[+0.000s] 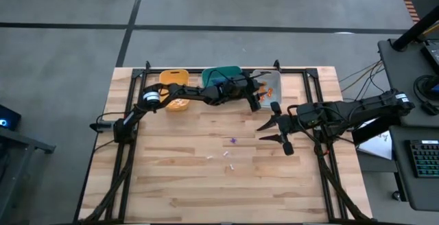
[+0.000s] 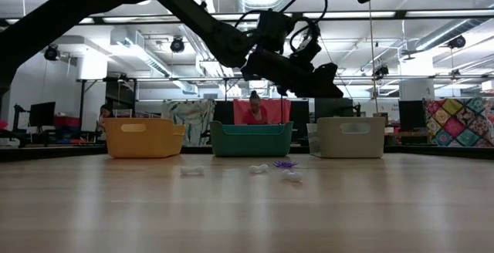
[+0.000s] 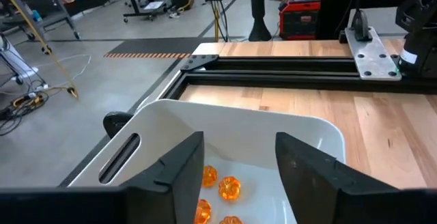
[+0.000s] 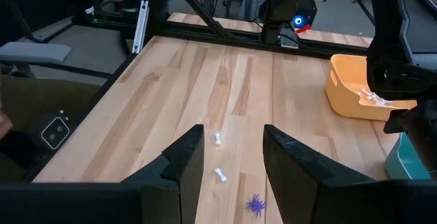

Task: Sort Halloween decoration
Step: Put the white bone toy into the yellow bin

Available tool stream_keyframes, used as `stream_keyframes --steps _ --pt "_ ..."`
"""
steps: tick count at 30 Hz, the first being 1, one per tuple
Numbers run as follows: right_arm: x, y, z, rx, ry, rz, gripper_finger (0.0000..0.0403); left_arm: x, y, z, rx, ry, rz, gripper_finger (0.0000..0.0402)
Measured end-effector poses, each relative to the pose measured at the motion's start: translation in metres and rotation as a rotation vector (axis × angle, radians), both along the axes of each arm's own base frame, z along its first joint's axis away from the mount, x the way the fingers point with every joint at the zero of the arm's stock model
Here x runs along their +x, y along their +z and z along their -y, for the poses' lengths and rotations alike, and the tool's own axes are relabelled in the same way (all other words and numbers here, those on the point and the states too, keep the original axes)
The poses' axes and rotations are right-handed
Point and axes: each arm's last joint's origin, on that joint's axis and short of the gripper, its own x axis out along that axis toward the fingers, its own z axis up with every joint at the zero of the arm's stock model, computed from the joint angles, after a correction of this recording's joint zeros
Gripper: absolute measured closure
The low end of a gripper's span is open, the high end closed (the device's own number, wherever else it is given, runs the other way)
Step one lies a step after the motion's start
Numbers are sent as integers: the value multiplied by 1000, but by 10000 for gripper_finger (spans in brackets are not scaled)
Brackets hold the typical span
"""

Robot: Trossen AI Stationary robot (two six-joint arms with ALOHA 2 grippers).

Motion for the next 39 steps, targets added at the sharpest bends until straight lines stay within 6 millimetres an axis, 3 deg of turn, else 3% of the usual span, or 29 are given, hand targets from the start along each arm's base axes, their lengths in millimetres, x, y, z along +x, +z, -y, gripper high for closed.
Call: stream_keyframes --steps 5,10,19,23,29,39 --pt "0 0 0 25 -10 -7 264 -3 9 6 -14 -8 -32 227" --pt "-1 -2 0 73 -26 -41 264 -17 49 19 -14 -30 -84 226" --pt "-1 -9 -8 159 -29 -123 264 -69 116 38 -65 -46 -291 226" --pt "7 -18 -12 197 -57 -175 264 -94 133 60 -146 -72 -394 226" --pt "30 -44 -14 146 -164 -276 264 -119 139 103 -194 -147 -539 226" --pt "64 -82 -21 81 -200 -352 264 -172 109 163 -273 -229 -494 226"
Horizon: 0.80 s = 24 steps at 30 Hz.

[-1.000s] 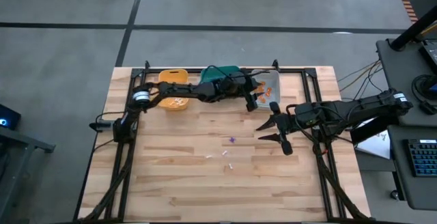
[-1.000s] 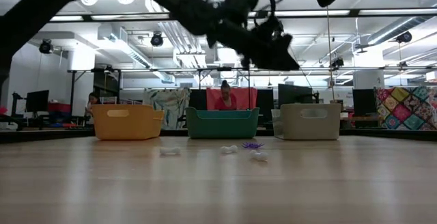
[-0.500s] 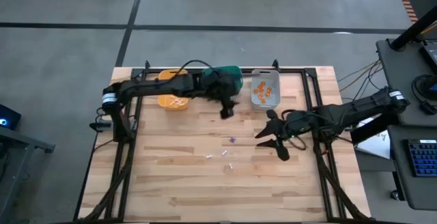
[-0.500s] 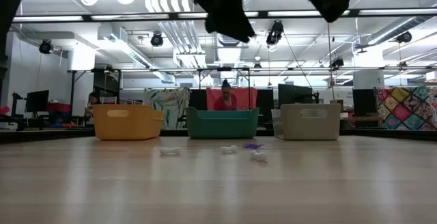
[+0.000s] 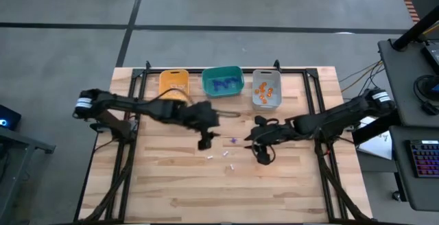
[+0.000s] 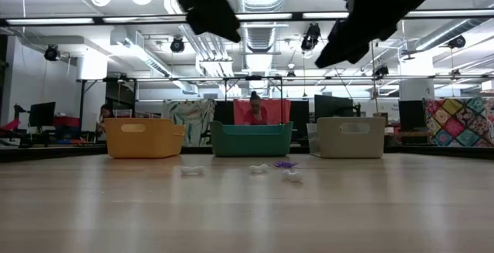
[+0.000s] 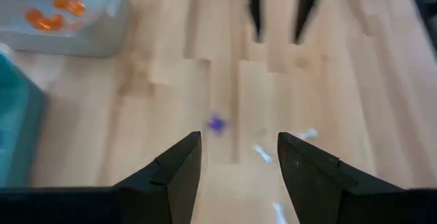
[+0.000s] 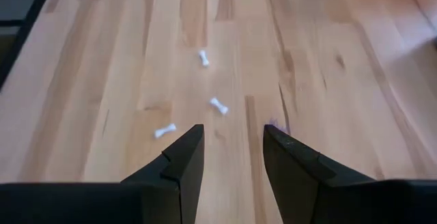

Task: Sort Halloween decoration
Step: Put the white bone toy into the yellow bin

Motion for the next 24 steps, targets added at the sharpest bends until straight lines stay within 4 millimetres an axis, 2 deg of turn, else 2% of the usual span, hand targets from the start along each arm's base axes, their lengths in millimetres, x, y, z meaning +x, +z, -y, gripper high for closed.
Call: stream_keyframes --steps 5,8,18,24 --pt "19 -19 -4 -70 60 21 264 -36 -24 20 -35 25 72 225" --pt "31 -29 -6 -94 79 52 264 -55 -29 26 -55 89 128 225" --pt "73 -56 -6 -116 72 2 264 -108 -15 22 -108 205 330 225" --pt "93 -73 -10 -157 108 -118 264 -129 -19 17 -131 212 422 225"
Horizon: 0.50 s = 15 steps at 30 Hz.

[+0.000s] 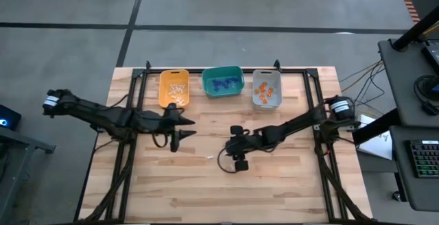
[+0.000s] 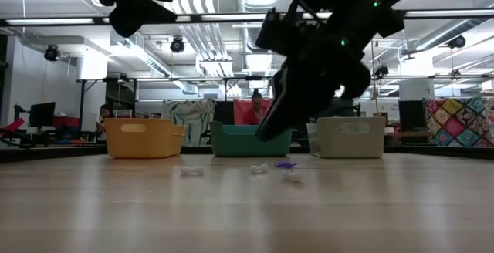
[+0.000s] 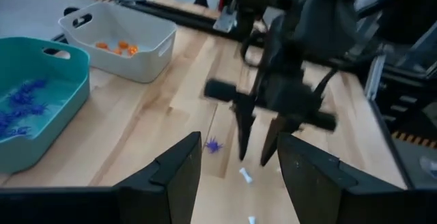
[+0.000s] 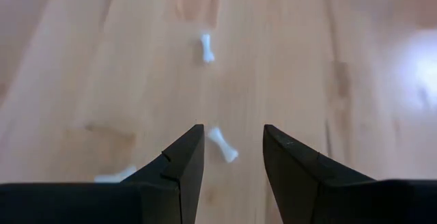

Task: Sort Halloween decoration
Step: Put the white bone toy into the yellow bin

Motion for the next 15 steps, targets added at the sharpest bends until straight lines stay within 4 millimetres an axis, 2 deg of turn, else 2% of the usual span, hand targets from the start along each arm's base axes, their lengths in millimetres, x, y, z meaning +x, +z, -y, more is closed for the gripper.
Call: stream_keyframes --steps 4,10,15 --pt "8 -15 0 -31 13 -86 264 -9 -5 -2 -10 -1 41 225" --pt "18 -26 4 -34 38 -128 272 -12 -9 -3 -13 -1 58 225" --pt "20 -31 12 23 67 -156 335 -11 -12 -3 -11 -1 51 225"
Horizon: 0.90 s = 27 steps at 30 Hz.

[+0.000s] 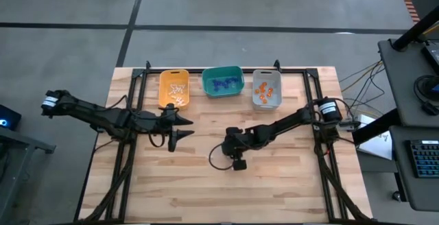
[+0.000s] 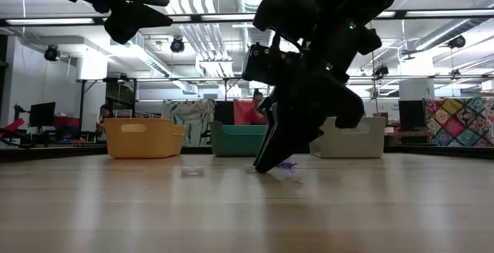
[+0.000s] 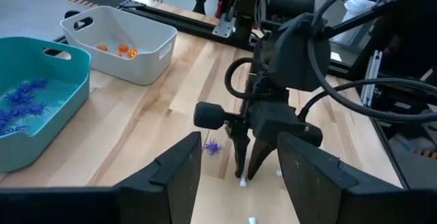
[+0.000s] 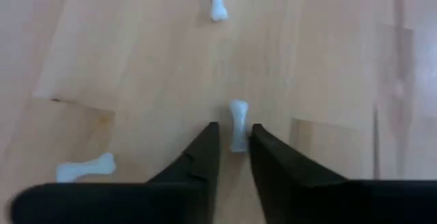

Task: Sort Halloween decoration
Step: Put the white bone toy into the yellow bin

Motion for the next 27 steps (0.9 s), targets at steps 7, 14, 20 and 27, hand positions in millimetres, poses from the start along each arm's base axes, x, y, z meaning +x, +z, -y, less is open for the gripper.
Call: stream_keyframes --steps 7,14,20,27 --pt "-1 0 7 12 15 -6 391 1 0 0 5 -2 10 225" --pt "9 21 20 -4 -21 83 394 0 -2 0 0 -1 6 225" --pt "39 61 56 -38 -66 238 394 -8 6 -1 0 -8 52 225" --pt "65 105 120 -91 -189 430 394 -32 27 -7 45 -24 178 225"
